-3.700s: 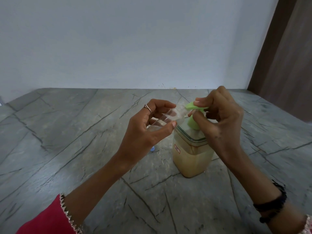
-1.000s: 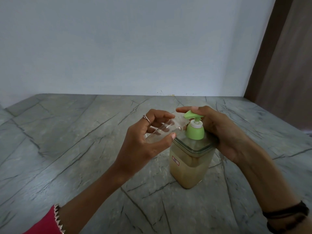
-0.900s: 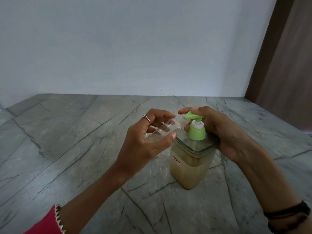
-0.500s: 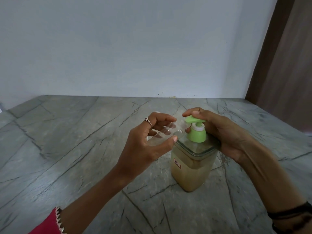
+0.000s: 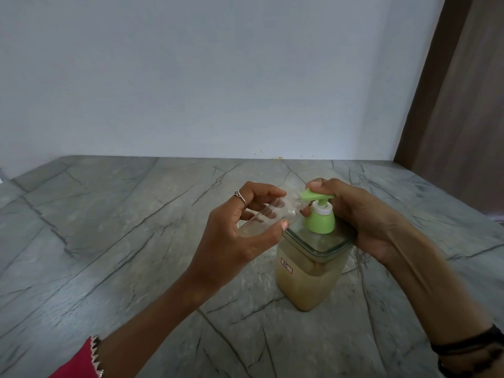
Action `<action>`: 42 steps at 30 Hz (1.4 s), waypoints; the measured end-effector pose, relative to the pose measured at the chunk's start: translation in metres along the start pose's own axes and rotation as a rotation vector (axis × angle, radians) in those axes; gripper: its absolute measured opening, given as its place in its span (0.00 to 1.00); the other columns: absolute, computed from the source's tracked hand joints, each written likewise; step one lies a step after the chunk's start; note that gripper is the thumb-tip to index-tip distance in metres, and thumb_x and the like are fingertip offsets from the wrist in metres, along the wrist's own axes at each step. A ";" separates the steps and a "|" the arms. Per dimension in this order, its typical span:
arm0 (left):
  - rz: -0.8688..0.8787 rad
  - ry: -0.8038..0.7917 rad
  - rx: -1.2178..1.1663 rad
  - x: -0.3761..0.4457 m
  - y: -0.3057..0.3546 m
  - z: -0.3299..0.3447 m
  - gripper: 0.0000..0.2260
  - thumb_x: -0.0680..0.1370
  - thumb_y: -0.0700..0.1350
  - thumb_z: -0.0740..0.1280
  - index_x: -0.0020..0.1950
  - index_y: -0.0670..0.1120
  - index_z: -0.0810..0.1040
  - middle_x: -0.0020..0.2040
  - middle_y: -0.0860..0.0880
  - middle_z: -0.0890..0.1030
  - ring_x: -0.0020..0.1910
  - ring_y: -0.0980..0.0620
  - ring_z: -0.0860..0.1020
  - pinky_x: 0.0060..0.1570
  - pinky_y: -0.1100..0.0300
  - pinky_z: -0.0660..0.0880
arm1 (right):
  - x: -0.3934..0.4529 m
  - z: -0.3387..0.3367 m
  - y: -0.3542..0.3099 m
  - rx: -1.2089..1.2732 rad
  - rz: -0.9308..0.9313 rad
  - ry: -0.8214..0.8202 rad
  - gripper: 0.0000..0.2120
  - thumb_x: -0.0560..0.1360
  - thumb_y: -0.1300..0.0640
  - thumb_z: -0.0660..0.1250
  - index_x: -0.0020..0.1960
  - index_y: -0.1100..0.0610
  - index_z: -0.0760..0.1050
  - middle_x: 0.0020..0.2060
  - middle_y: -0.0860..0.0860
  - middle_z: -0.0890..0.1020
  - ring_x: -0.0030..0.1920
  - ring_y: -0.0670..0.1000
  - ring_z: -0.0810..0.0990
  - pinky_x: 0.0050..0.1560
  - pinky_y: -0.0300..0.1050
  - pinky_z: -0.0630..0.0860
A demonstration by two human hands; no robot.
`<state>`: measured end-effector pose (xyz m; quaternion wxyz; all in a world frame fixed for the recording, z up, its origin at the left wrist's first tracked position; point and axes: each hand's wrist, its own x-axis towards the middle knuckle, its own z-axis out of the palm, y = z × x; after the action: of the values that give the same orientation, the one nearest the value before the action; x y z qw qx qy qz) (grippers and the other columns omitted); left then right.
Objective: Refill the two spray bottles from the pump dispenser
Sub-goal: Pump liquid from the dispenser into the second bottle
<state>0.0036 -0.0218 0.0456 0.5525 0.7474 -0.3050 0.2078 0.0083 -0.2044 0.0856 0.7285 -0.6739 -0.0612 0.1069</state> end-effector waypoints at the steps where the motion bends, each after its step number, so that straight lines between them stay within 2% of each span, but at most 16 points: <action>1: 0.000 -0.001 0.003 0.000 0.000 0.000 0.13 0.68 0.52 0.68 0.52 0.55 0.76 0.48 0.59 0.81 0.47 0.57 0.80 0.45 0.65 0.76 | 0.001 0.000 0.000 -0.013 -0.003 0.005 0.08 0.61 0.51 0.67 0.29 0.54 0.79 0.30 0.51 0.81 0.31 0.49 0.77 0.33 0.37 0.76; 5: -0.023 0.000 -0.006 0.000 -0.002 0.001 0.13 0.68 0.52 0.68 0.52 0.55 0.76 0.48 0.59 0.81 0.47 0.58 0.80 0.45 0.63 0.77 | 0.004 0.000 0.002 -0.023 -0.015 0.029 0.07 0.61 0.51 0.67 0.32 0.54 0.77 0.30 0.51 0.81 0.32 0.49 0.77 0.35 0.38 0.75; 8: -0.021 0.005 -0.006 0.000 -0.002 0.001 0.13 0.68 0.52 0.68 0.52 0.56 0.76 0.49 0.58 0.81 0.47 0.56 0.81 0.46 0.60 0.78 | 0.000 0.000 0.004 -0.022 0.000 0.044 0.12 0.61 0.47 0.67 0.37 0.55 0.79 0.34 0.51 0.83 0.33 0.49 0.79 0.35 0.38 0.76; 11: -0.020 0.011 -0.006 0.000 0.000 0.001 0.13 0.68 0.53 0.68 0.52 0.57 0.75 0.49 0.57 0.81 0.47 0.56 0.81 0.46 0.60 0.78 | -0.003 0.002 0.006 -0.046 0.017 0.084 0.16 0.61 0.43 0.66 0.34 0.55 0.82 0.35 0.52 0.85 0.33 0.48 0.81 0.35 0.37 0.78; 16: -0.012 0.020 -0.006 0.001 0.000 0.000 0.13 0.68 0.53 0.68 0.52 0.58 0.75 0.49 0.57 0.82 0.47 0.56 0.81 0.45 0.61 0.78 | -0.003 0.003 0.005 -0.045 0.013 0.077 0.18 0.62 0.43 0.66 0.44 0.54 0.80 0.34 0.50 0.84 0.33 0.48 0.80 0.36 0.39 0.77; 20: 0.000 0.023 0.001 0.001 0.000 0.000 0.13 0.68 0.53 0.68 0.52 0.58 0.75 0.49 0.59 0.81 0.46 0.57 0.81 0.45 0.63 0.78 | -0.001 0.003 0.003 -0.032 0.015 0.073 0.17 0.60 0.45 0.67 0.43 0.55 0.79 0.32 0.50 0.82 0.33 0.49 0.78 0.38 0.40 0.75; 24: 0.007 0.019 0.005 0.001 0.000 -0.001 0.14 0.68 0.52 0.68 0.52 0.56 0.75 0.49 0.58 0.81 0.46 0.57 0.81 0.45 0.64 0.77 | 0.001 0.006 0.001 -0.024 -0.007 0.054 0.09 0.60 0.49 0.66 0.30 0.55 0.78 0.28 0.51 0.79 0.30 0.49 0.74 0.36 0.40 0.72; 27: 0.001 0.013 0.013 0.000 0.000 -0.001 0.13 0.68 0.52 0.68 0.52 0.56 0.75 0.48 0.60 0.81 0.45 0.58 0.80 0.45 0.65 0.76 | 0.005 0.005 0.001 -0.060 -0.027 0.066 0.13 0.68 0.54 0.66 0.25 0.55 0.77 0.27 0.50 0.79 0.31 0.49 0.74 0.37 0.41 0.72; 29: -0.007 0.010 0.008 0.000 0.000 0.000 0.13 0.68 0.52 0.68 0.52 0.56 0.75 0.49 0.60 0.81 0.46 0.58 0.81 0.45 0.63 0.77 | 0.004 0.004 0.002 -0.054 -0.033 0.071 0.15 0.71 0.55 0.65 0.26 0.55 0.77 0.27 0.50 0.79 0.30 0.48 0.75 0.35 0.39 0.74; 31: -0.010 0.007 0.000 -0.001 0.000 0.000 0.13 0.68 0.52 0.68 0.52 0.55 0.76 0.48 0.59 0.81 0.46 0.57 0.81 0.45 0.63 0.77 | 0.001 0.004 0.002 -0.037 -0.031 0.073 0.11 0.65 0.51 0.67 0.27 0.55 0.78 0.28 0.50 0.81 0.30 0.48 0.76 0.34 0.37 0.75; 34: -0.003 0.007 -0.001 0.000 0.000 0.000 0.13 0.68 0.52 0.68 0.52 0.56 0.76 0.48 0.58 0.81 0.46 0.56 0.81 0.45 0.64 0.77 | -0.003 0.006 0.005 -0.050 -0.023 0.095 0.14 0.60 0.46 0.66 0.27 0.55 0.81 0.30 0.50 0.83 0.31 0.48 0.78 0.33 0.36 0.76; 38: 0.001 0.020 -0.004 0.000 0.001 0.000 0.13 0.68 0.52 0.68 0.52 0.56 0.75 0.49 0.58 0.81 0.46 0.57 0.81 0.45 0.65 0.76 | -0.003 0.006 0.006 -0.041 -0.020 0.109 0.15 0.60 0.44 0.66 0.33 0.56 0.80 0.31 0.51 0.82 0.31 0.49 0.78 0.35 0.38 0.75; 42: 0.000 0.017 0.000 0.000 0.001 -0.001 0.13 0.68 0.52 0.68 0.52 0.56 0.75 0.48 0.59 0.81 0.46 0.57 0.81 0.45 0.67 0.75 | -0.002 0.005 0.005 -0.036 -0.028 0.083 0.16 0.60 0.43 0.66 0.39 0.55 0.80 0.32 0.51 0.82 0.32 0.48 0.78 0.32 0.36 0.76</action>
<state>0.0026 -0.0209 0.0468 0.5548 0.7457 -0.3004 0.2140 0.0051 -0.1997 0.0815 0.7196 -0.6898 -0.0422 0.0676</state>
